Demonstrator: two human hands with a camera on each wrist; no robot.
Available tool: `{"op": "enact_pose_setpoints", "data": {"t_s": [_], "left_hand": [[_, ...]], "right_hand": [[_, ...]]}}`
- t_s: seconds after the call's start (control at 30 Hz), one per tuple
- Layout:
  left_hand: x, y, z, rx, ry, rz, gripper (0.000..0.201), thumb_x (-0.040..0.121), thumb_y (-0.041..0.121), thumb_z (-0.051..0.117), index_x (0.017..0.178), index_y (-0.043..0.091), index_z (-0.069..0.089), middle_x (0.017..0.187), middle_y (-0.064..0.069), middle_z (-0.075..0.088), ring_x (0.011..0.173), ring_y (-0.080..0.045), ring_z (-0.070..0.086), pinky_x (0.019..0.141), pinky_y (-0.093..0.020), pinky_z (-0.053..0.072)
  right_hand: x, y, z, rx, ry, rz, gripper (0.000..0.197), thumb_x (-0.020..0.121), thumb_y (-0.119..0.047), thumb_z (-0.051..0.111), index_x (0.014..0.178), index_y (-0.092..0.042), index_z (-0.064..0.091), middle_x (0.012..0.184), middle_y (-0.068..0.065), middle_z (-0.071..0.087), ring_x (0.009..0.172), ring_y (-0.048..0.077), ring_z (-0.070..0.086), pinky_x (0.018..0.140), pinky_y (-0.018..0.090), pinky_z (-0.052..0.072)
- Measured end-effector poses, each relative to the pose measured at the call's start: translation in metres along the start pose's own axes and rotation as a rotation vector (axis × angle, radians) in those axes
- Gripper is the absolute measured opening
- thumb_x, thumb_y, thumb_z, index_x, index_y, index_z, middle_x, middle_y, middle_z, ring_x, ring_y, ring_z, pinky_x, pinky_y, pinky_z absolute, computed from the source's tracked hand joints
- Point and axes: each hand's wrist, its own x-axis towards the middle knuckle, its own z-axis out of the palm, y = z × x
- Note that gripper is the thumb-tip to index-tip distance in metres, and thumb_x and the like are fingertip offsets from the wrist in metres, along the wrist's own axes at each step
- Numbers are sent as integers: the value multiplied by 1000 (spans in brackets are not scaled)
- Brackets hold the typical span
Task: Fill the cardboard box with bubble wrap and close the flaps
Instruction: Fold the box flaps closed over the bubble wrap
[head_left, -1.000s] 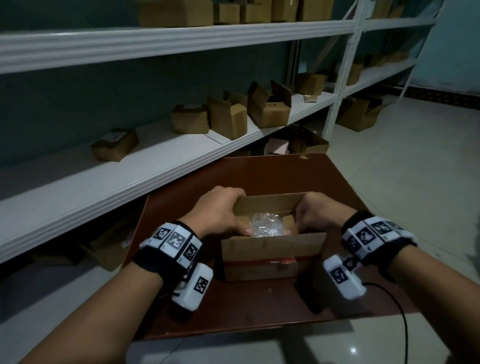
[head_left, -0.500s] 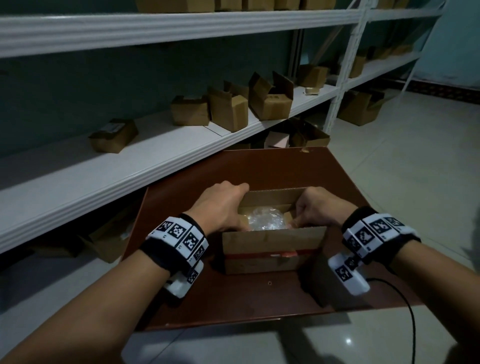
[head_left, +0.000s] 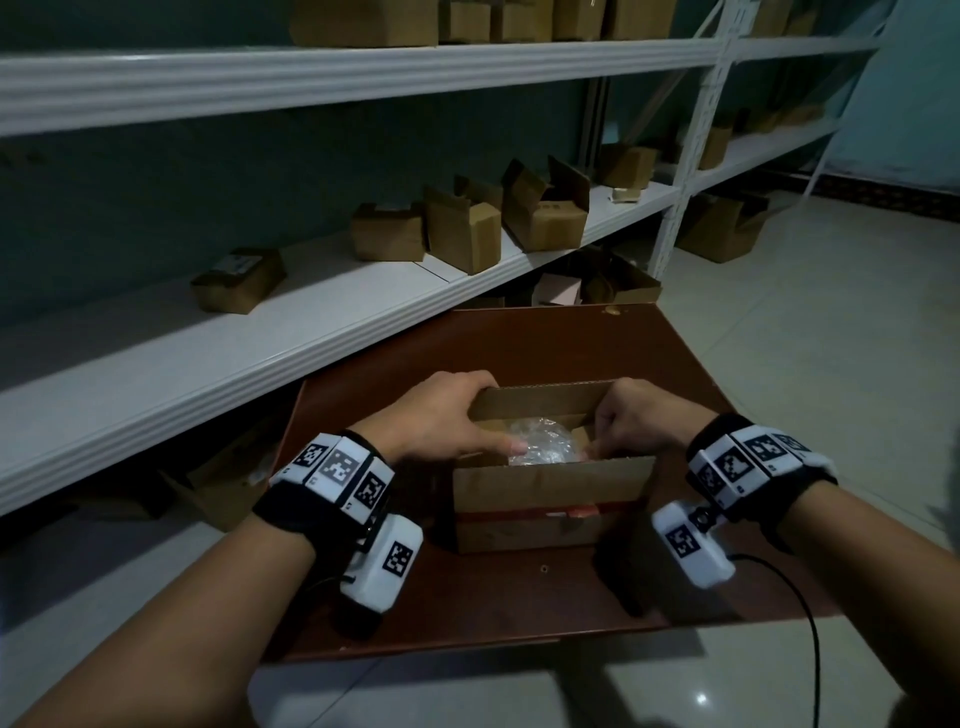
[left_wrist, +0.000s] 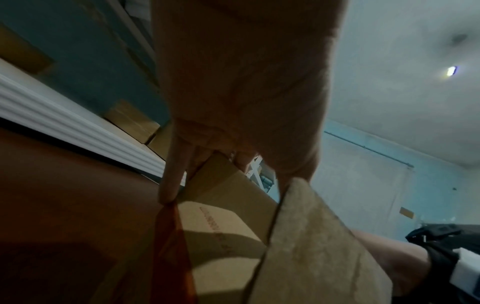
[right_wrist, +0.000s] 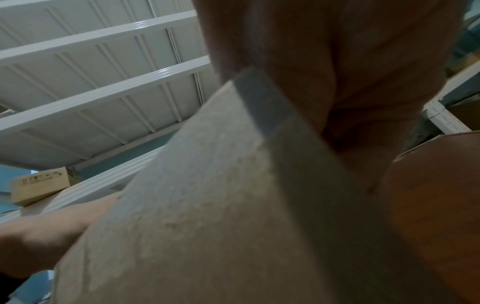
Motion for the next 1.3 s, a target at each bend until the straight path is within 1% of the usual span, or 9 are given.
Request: {"op": "enact_pose_setpoints", "data": {"t_s": [0.07,0.17,0.5,0.67,0.77,0.87,1.0,1.1,1.3], "left_hand": [[-3,4,-3,7,-21,13,102,48,97,62,125,31,58,112,13,66,99,-5,63,89,-34,57],[-5,8,-5,80,-105,38,118,40,93,71,138,32,46,124,14,55,110,-7,56,97,-35,53],[0,8,-1,160,3,-9,86,49,72,88,119,32,59,109,12,67,96,-10,63,82,-36,58],[6,14,1,299,7,-27,99,50,72,88,135,31,56,122,6,66,109,-18,61,85,-34,51],[9,18,4,407,19,-41,120,49,75,87,152,31,42,135,2,63,120,-23,59,94,-38,50],[12,24,5,462,15,-52,110,49,74,87,143,30,50,124,2,67,109,-23,63,82,-35,51],[14,27,5,495,0,-97,95,48,73,88,125,27,56,103,5,63,89,-21,57,72,-33,43],[17,26,8,489,-19,-117,95,48,72,89,125,27,56,110,4,66,95,-22,59,73,-33,42],[15,26,14,508,-51,-134,96,53,71,87,131,26,51,115,0,67,95,-23,61,73,-33,44]], "right_hand": [[0,0,-1,-12,-6,-3,18,81,-33,83,80,-19,71,89,-3,66,84,13,60,65,26,44],[1,1,-2,-25,-9,-10,18,81,-34,82,80,-19,71,91,-3,66,86,13,61,65,26,44],[-19,4,-26,146,-2,-121,30,97,-41,63,90,-15,76,87,3,74,83,16,70,67,28,51],[-26,-5,-22,202,274,-266,22,93,-32,71,81,-13,72,70,2,75,64,11,73,63,28,60],[-23,-10,-16,128,545,-350,17,92,-37,70,82,-23,70,73,-4,70,69,5,66,68,32,61],[-15,-9,-13,49,674,-405,21,86,-47,71,92,-26,69,85,-10,69,80,3,64,74,33,60],[-1,-6,-8,-94,444,-359,61,74,-63,77,124,-30,63,125,-7,63,118,13,54,96,33,45],[1,-3,-1,-117,206,-308,85,61,-66,85,133,-28,58,127,-6,63,117,15,58,95,33,50],[-2,-7,4,-154,188,-298,87,60,-59,88,135,-28,57,126,-7,66,115,14,60,97,37,53]]}}
